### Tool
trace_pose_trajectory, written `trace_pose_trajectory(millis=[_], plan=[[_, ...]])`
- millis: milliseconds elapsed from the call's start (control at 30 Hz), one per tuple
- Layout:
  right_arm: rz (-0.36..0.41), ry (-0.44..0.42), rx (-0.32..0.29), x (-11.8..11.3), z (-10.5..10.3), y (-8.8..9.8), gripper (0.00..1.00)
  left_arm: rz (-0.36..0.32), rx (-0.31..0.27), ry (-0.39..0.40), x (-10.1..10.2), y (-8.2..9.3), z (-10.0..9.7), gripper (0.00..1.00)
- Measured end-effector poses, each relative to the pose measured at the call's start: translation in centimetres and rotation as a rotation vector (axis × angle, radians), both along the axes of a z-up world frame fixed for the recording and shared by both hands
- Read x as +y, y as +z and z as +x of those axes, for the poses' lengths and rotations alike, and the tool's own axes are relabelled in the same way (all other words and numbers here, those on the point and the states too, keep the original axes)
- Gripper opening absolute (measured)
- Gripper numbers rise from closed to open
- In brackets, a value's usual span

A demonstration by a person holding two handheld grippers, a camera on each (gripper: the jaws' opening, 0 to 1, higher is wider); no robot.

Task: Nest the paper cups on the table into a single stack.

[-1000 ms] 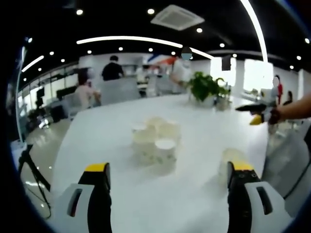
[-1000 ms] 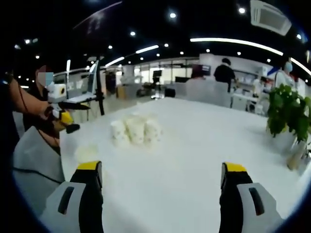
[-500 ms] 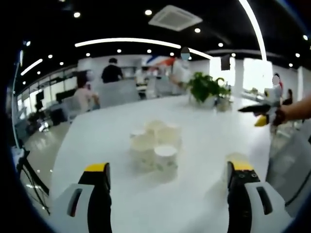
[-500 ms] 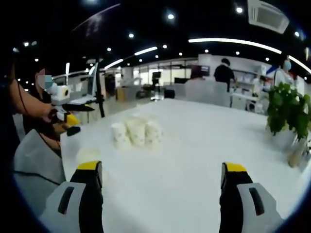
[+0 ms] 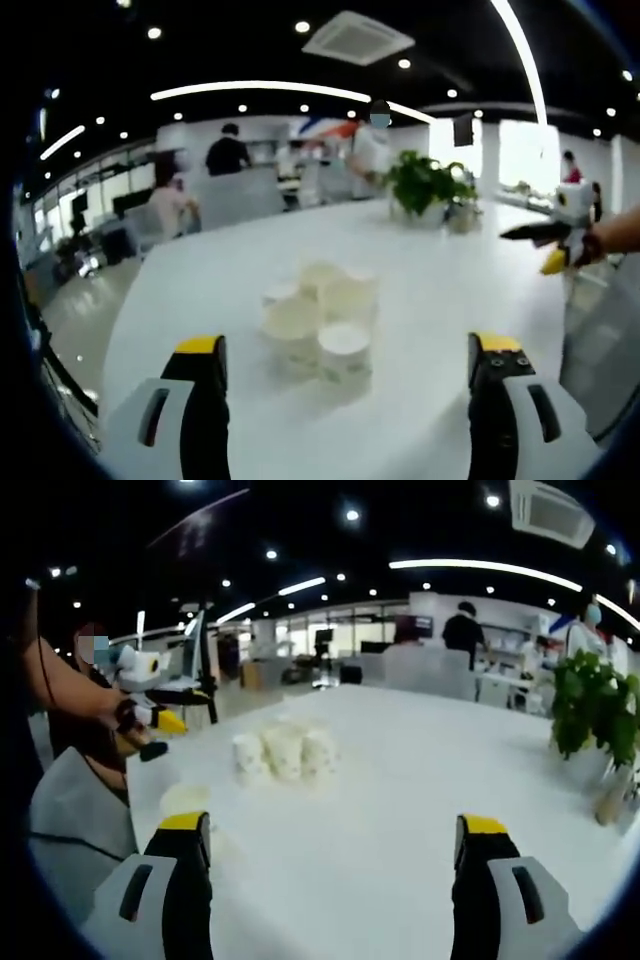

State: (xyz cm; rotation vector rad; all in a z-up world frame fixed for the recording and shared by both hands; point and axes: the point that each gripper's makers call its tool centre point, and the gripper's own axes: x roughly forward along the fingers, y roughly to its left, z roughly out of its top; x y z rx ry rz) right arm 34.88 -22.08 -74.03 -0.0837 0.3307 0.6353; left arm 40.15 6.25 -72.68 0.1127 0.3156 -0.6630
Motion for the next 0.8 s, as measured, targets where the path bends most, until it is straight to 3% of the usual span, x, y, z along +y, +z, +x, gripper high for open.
trace_pose_trajectory(millis=[333, 500, 567, 800], plan=[[0.001, -0.007, 0.003, -0.4, 0.2, 0.0, 1.00, -0.015, 0.001, 0.001, -0.8, 0.4, 2.2, 0.99], [0.008, -0.004, 0.002, -0.3, 0.2, -0.1, 1.00, -0.022, 0.002, 0.031, -0.5, 0.1, 3.2, 0.99], [0.010, -0.005, 0.003, -0.3, 0.2, -0.1, 1.00, -0.057, 0.028, 0.043, -0.7, -0.1, 3.3, 0.98], [0.016, -0.002, 0.008, 0.0, 0.1, -0.2, 1.00, -0.042, 0.042, 0.054, -0.9, -1.3, 3.5, 0.96]])
